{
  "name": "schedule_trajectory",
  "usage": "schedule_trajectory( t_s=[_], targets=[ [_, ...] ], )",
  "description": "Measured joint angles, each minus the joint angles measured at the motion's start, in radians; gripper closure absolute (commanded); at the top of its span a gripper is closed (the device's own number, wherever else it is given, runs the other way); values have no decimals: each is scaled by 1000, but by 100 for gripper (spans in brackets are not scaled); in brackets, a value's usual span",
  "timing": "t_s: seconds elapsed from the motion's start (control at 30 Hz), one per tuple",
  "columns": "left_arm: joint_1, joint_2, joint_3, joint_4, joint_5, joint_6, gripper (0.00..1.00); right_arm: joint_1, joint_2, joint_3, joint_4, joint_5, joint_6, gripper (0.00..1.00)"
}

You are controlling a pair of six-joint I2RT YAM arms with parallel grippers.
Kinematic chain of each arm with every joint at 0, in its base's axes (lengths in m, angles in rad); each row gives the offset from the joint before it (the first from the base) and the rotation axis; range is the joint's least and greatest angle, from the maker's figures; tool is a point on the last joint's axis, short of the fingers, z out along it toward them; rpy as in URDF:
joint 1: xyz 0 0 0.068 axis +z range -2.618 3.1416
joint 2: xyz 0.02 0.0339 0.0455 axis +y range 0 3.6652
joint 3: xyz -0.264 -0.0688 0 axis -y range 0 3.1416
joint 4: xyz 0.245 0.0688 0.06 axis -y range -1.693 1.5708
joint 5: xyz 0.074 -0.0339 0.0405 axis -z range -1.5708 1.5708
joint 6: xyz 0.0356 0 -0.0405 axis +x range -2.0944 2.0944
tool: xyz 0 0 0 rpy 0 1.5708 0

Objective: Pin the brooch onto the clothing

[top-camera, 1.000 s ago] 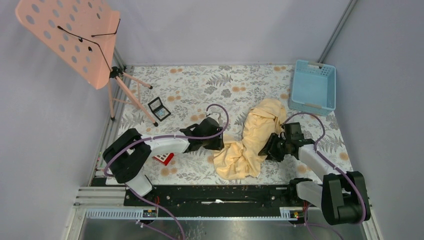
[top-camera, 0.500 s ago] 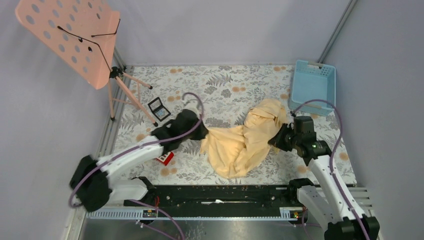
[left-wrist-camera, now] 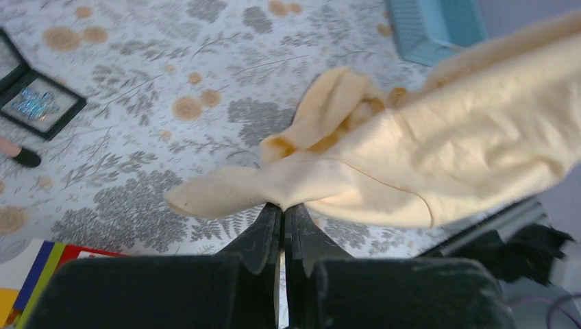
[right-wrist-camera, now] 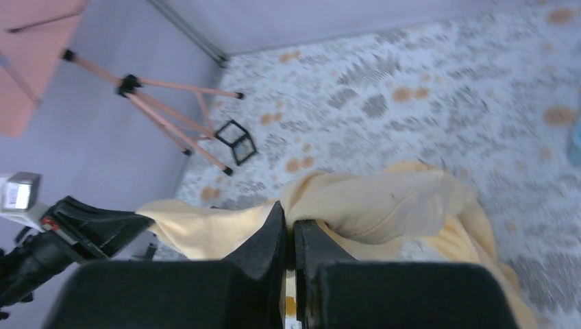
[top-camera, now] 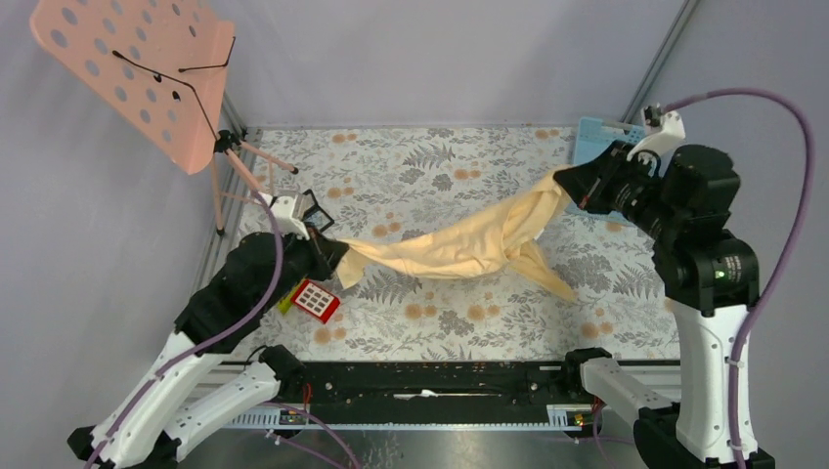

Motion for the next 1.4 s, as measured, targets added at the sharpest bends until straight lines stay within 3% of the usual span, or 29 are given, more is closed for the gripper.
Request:
schedule_trajectory(
  t_s=[0.17,0.33,0.47,0.6,0.7,0.73,0.83,0.87,1.0,1.2,1.4],
  targets=[
    [0,-89,66,-41,186,78,100,13,88,195,42,-132,33,100],
    [0,-89,83,-40,393,124,100,51,172,283,76,-205,48,100],
    [-65,-37,23,14,515,123,100,147,230,244,92,-211,47,100],
    [-231,-4,-109,128,519,98,100,312,301,115,121,-170,39,100],
    [-305,34,-190,208,507,71,100,362,379,66,111,-118,24,98],
    [-320,55,-202,227,501,66,92,368,417,61,102,-87,16,83],
    [-370,159,-211,298,474,56,38,373,515,41,103,-7,0,45],
    [-388,195,-211,322,463,60,26,374,545,24,106,14,-7,36],
    [-436,317,-214,343,406,65,3,375,603,-108,131,59,-24,13],
    [-406,302,-202,291,247,92,1,377,483,-356,164,153,-23,13],
    [-190,370,-138,323,222,90,1,377,238,-630,277,175,56,31]
  ],
)
